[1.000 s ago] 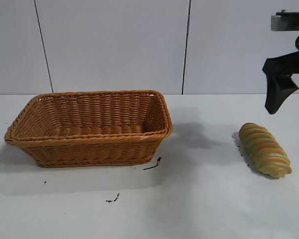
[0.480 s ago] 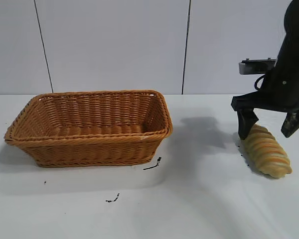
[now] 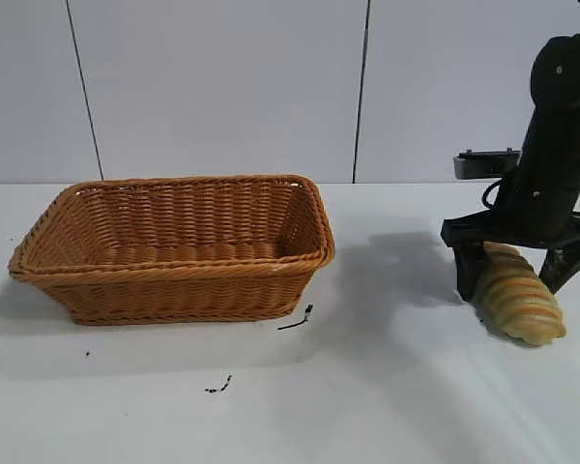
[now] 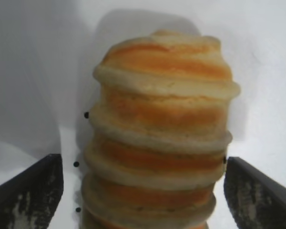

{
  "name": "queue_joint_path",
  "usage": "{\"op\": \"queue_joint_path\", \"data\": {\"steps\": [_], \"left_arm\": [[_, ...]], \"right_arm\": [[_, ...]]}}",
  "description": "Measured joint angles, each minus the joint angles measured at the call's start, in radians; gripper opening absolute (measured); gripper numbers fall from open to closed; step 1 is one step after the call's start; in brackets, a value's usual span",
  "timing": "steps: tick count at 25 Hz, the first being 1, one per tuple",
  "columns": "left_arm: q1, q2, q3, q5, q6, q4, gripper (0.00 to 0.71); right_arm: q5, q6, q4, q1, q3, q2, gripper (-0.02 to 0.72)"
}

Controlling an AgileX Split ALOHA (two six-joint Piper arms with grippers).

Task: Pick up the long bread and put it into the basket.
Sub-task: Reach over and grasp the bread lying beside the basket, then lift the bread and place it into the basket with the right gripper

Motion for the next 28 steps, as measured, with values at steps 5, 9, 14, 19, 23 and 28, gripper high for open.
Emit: {"op": "queue_joint_path", "data": {"steps": [5,9,14,19,23,28], "left_arm": [[0.000,0.000,0.000,0.000,0.000,0.000,0.696],[0.000,0.000,0.000,0.000,0.000,0.000,0.696],[0.000,0.000,0.000,0.000,0.000,0.000,0.696],[0.000,0.000,0.000,0.000,0.000,0.000,0.696],[0.000,0.000,0.000,0.000,0.000,0.000,0.696],[0.000,0.000,0.000,0.000,0.000,0.000,0.696]], "right_arm": [[0.083,-0.005,-0.006,-0.001,-0.067,-0.027,0.148],[0.195,-0.029,-0.007,-0.001,-0.193,-0.102,0.137],[0.366,-0.065,-0.012,0.027,-0.403,-0.134,0.135],[0.420,-0.105,-0.011,0.102,-0.565,-0.117,0.135],[0.468,-0.171,-0.011,0.176,-0.715,-0.047,0.134],[0.469,-0.292,0.001,0.299,-0.881,0.069,0.134]]}}
